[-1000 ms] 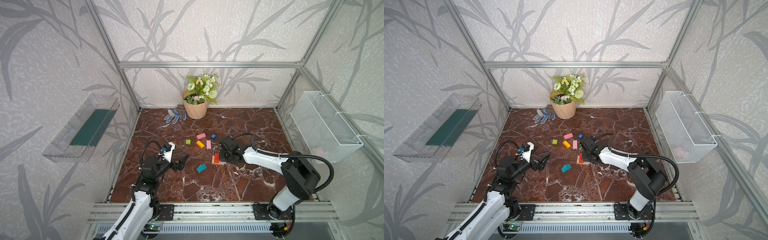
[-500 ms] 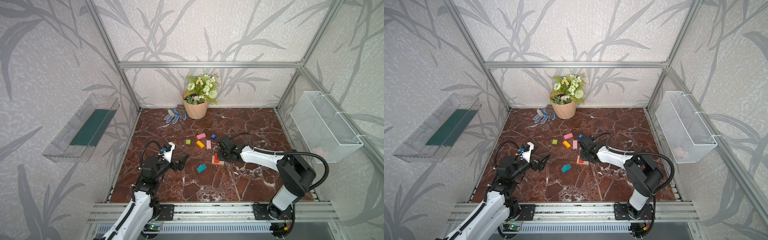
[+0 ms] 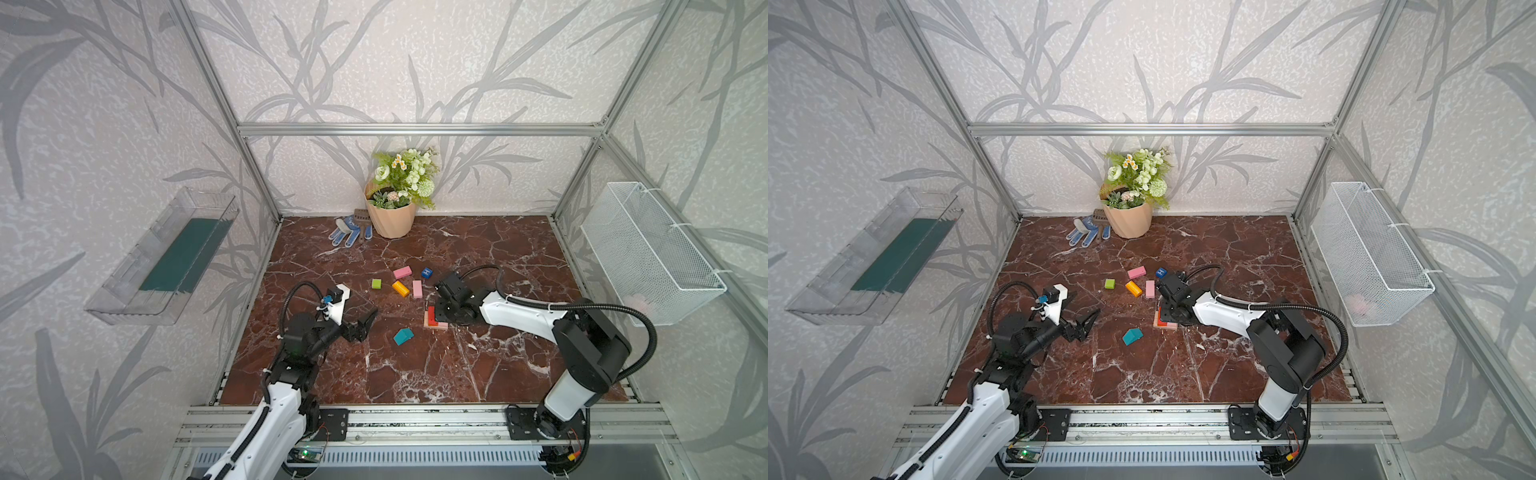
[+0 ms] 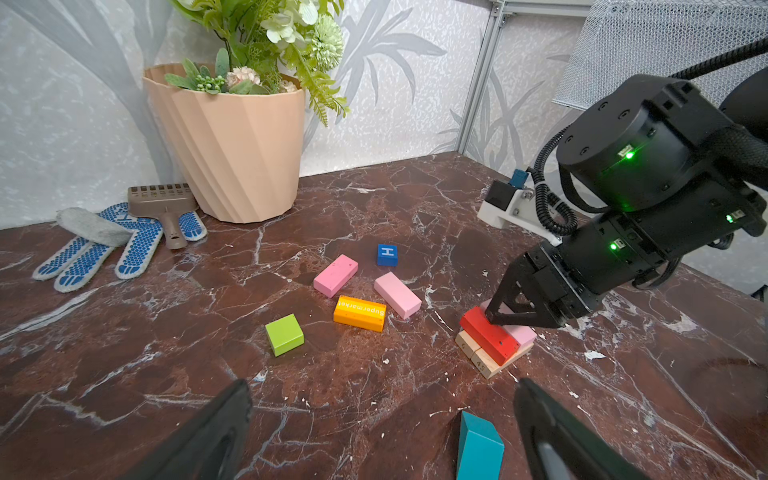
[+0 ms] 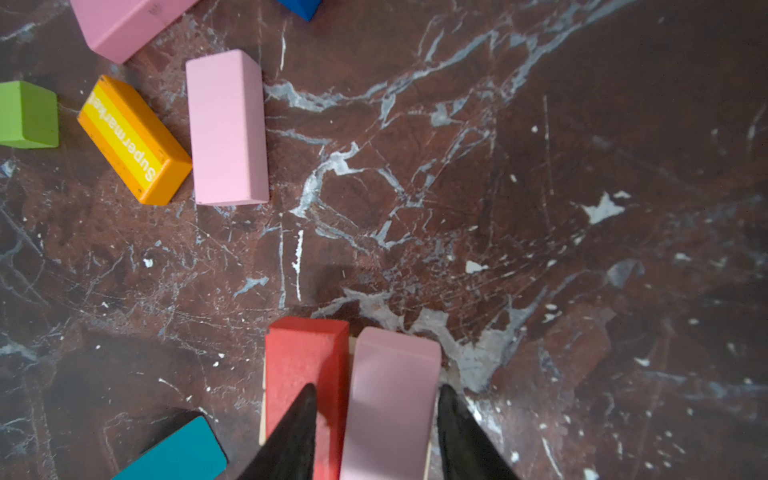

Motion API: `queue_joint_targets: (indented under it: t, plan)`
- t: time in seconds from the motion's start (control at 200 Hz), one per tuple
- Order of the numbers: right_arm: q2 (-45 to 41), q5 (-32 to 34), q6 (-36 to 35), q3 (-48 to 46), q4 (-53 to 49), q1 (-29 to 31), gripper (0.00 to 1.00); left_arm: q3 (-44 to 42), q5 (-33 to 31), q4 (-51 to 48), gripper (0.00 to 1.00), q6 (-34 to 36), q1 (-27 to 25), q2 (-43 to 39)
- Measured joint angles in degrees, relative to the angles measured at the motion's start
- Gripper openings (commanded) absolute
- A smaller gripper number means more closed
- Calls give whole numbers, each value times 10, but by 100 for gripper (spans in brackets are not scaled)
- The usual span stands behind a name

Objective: Build the wood block tower
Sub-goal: 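Lower the pink bar beside the red bar on the beige bars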

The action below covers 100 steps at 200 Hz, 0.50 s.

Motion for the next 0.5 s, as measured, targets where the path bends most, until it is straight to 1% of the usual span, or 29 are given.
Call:
queue_joint_targets:
  t: [0.095,0.16,0.31,0.37,0.445,0.5]
  plan:
    - [0,-1,0,0,2,0,47,0,0,0,99,0,0,0]
    - [0,-1,0,0,2,1,45,0,0,0,99,0,0,0]
    - [0,-1,0,0,3,1,45,0,0,0,99,0,0,0]
    - [0,-2,-1,0,3,1,48,0,0,0,99,0,0,0]
    - [0,-4,-2,0,4,2,55,0,0,0,99,0,0,0]
    - [0,-6,-3,0,6,3,57,0,0,0,99,0,0,0]
